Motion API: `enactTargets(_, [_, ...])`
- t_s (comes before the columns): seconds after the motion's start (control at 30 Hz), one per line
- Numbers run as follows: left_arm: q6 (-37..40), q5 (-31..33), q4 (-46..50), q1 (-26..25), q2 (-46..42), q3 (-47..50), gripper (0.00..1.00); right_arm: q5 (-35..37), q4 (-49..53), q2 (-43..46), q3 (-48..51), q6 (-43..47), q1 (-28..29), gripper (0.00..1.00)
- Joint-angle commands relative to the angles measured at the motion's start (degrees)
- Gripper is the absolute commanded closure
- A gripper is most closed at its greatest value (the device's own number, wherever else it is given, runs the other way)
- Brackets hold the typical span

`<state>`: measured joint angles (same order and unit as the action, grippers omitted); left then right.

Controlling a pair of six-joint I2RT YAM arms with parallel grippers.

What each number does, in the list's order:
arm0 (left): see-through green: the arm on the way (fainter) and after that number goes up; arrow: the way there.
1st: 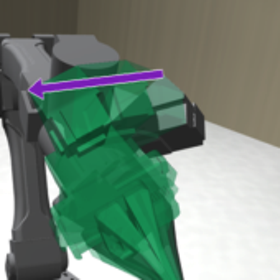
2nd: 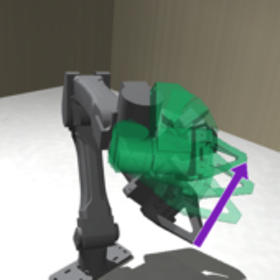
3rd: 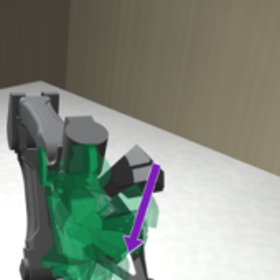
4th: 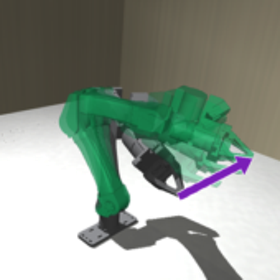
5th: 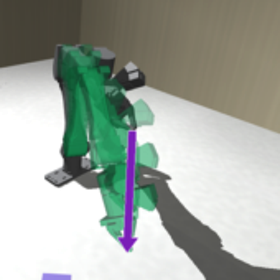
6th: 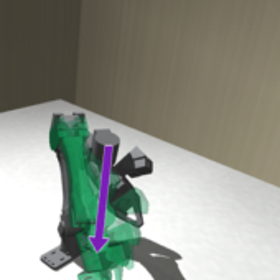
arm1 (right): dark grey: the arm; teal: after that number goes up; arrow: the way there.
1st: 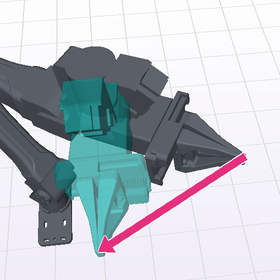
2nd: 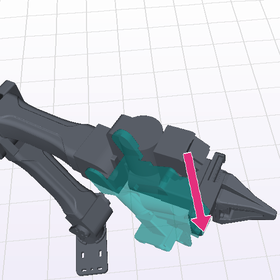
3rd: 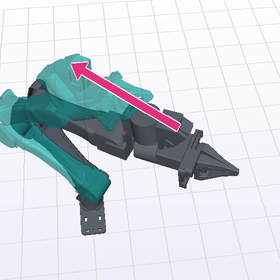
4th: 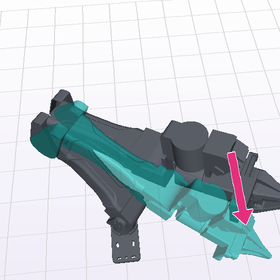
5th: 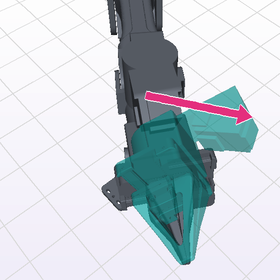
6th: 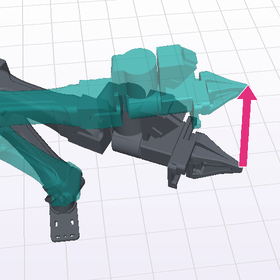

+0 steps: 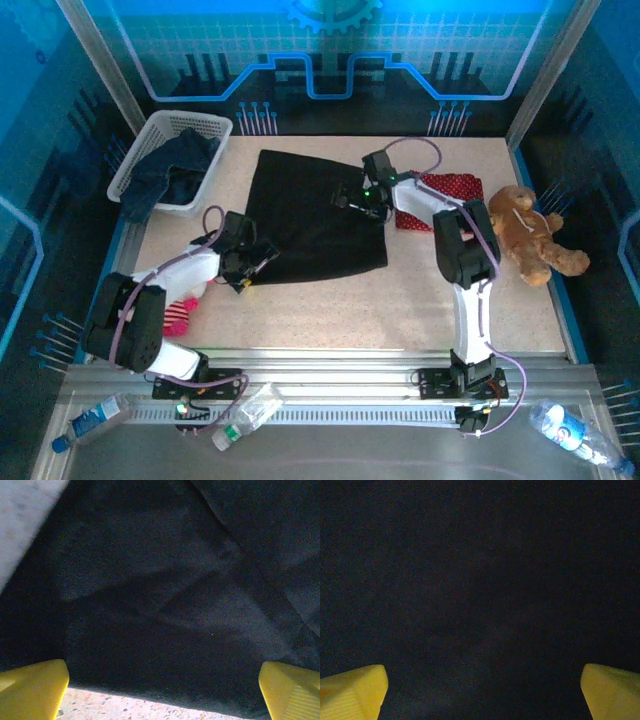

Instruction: Fold and stack the skirts

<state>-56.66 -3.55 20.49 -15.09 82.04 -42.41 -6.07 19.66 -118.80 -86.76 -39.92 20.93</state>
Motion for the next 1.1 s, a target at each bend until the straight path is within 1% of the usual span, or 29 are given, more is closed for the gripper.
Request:
enactTargets(0.0, [-1.1,3.0,4.1,0.3,-4.2,0.7,0.01,4.0,-10.1,9.7,8.0,-2.1,-0.4,0.00])
enactTargets(0.1, [-1.5,7.6,6.6,1.0,-6.8,2.3,0.01,9.1,-8.1,16.1,12.9,-2.5,-0.2,0.00])
enactTargets(0.13, [-1.3,7.9,6.8,1.7,-7.3,3.2,0.01,10.5,-6.8,17.7,13.9,-2.1,-0.1,0.00])
enactTargets(0.17, [-1.1,7.8,6.7,2.6,-7.6,3.9,0.05,11.5,-6.5,19.4,15.0,-1.7,-0.1,0.00])
enactTargets(0.23, [-0.7,7.0,6.1,4.4,-7.9,5.8,0.18,12.5,-9.9,23.4,19.8,-2.1,-0.3,0.00])
enactTargets(0.27, [-0.4,6.4,5.6,5.1,-7.9,6.5,0.24,12.3,-11.9,24.8,21.8,-2.5,-0.6,0.00])
enactTargets(0.33, [-0.1,5.5,4.9,6.3,-8.1,7.7,0.35,10.5,-14.4,27.0,24.6,-3.6,-1.8,0.00])
enactTargets(0.43, [0.9,4.1,2.4,6.6,-7.7,8.5,0.41,9.2,-14.2,28.3,25.1,-3.3,-2.7,0.00])
enactTargets(0.57, [1.5,2.7,-0.4,6.6,-5.6,8.3,0.47,11.5,-12.1,29.1,24.3,-2.5,-2.7,0.00])
enactTargets(0.73, [1.5,1.5,-4.7,6.6,-2.8,8.2,0.59,13.4,-12.4,30.9,25.3,-2.5,-2.7,0.00])
enactTargets(0.83, [1.1,0.6,-5.0,6.6,-2.4,7.5,0.63,13.9,-11.8,31.6,25.8,-2.2,-2.7,0.00])
enactTargets(0.9, [1.2,1.2,-3.9,6.5,-3.0,7.3,0.67,14.1,-11.0,31.7,25.9,-2.0,-2.8,0.00])
enactTargets(0.93, [1.3,1.6,-3.2,6.6,-3.4,7.1,0.70,14.1,-10.5,31.6,25.9,-2.1,-2.8,0.00])
enactTargets(1.0, [1.6,1.6,-2.2,6.6,-4.2,6.9,0.79,13.1,-9.6,31.6,26.2,-1.9,-2.9,0.00])
enactTargets(1.07, [1.5,1.5,-1.6,6.6,-5.1,6.9,0.89,10.5,-6.4,31.4,26.2,-1.8,-3.2,0.00])
